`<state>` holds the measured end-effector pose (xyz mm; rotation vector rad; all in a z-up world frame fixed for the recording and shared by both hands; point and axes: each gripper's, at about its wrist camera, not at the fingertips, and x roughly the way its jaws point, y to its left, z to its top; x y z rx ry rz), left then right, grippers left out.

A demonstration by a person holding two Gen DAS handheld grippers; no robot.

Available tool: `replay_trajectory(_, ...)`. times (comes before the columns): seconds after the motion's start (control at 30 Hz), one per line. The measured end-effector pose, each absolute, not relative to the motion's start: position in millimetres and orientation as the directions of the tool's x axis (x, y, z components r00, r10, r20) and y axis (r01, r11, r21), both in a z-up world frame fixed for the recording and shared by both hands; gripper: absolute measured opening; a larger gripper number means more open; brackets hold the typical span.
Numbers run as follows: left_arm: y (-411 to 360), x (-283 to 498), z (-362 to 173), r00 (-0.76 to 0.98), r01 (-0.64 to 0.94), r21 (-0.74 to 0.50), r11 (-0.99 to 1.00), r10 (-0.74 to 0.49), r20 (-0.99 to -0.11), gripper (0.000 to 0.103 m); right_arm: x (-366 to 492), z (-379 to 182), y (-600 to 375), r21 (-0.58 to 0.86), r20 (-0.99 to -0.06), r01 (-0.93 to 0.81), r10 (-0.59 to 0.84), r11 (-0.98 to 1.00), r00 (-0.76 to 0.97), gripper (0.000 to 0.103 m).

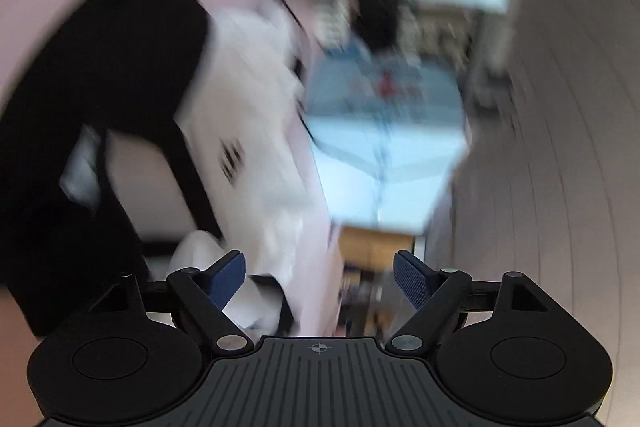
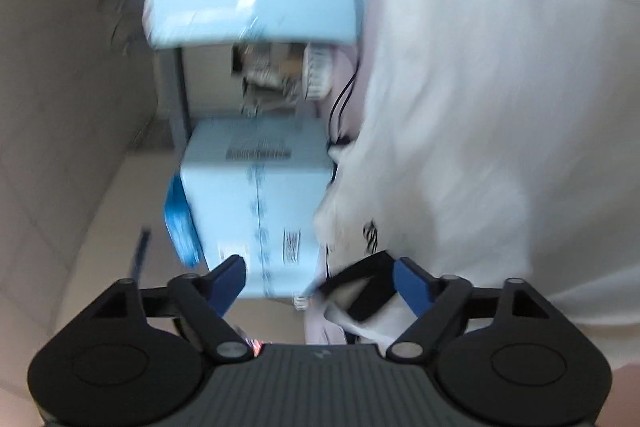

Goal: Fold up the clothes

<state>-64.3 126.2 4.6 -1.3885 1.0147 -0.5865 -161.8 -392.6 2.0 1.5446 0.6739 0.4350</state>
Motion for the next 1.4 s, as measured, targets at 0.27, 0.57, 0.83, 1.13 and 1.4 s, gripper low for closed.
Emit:
replay_trajectory(0.27, 114.4, -91.1, 27.8, 0.333, -0.058, -0.956, 0.288, -0.897, -0.290, 0.089, -158.6, 14.6, -366.3, 0.996, -0.090, 0.053, 0.820, 0.073, 0.566, 0.091)
replay_trajectory(0.57, 106.4, -131.6, 36.3, 0.255, 0.012, -0.926, 0.377, -0.897, -0.362, 0.090, -142.5, 9.6, -371.0, 0.979, -0.199, 0.111, 0.697, 0.170, 0.688, 0.087)
replay_trajectory(0.83, 131.8, -155.0, 14.0, 0.286, -0.161, -0.874, 0.459, -0.825, -0.487, 0.096, -262.3, 47.7, -436.9, 0.952, -0.282, 0.168, 0.517, 0.256, 0.808, 0.096)
replay_trajectory(1.13, 104.4, -117.0, -8.6, 0.354, -0.271, -0.851, 0.450, -0.775, -0.523, 0.098, -296.3, 34.5, -439.3, 0.797, -0.564, 0.474, 0.183, 0.374, 0.805, 0.096)
replay_trajectory(1.4, 92.8, -100.8, -3.3, 0.396, -0.207, -0.846, 0.492, -0.748, -0.532, 0.087, -247.1, 2.7, -429.8, 0.767, -0.563, 0.421, 0.190, 0.484, 0.805, 0.010)
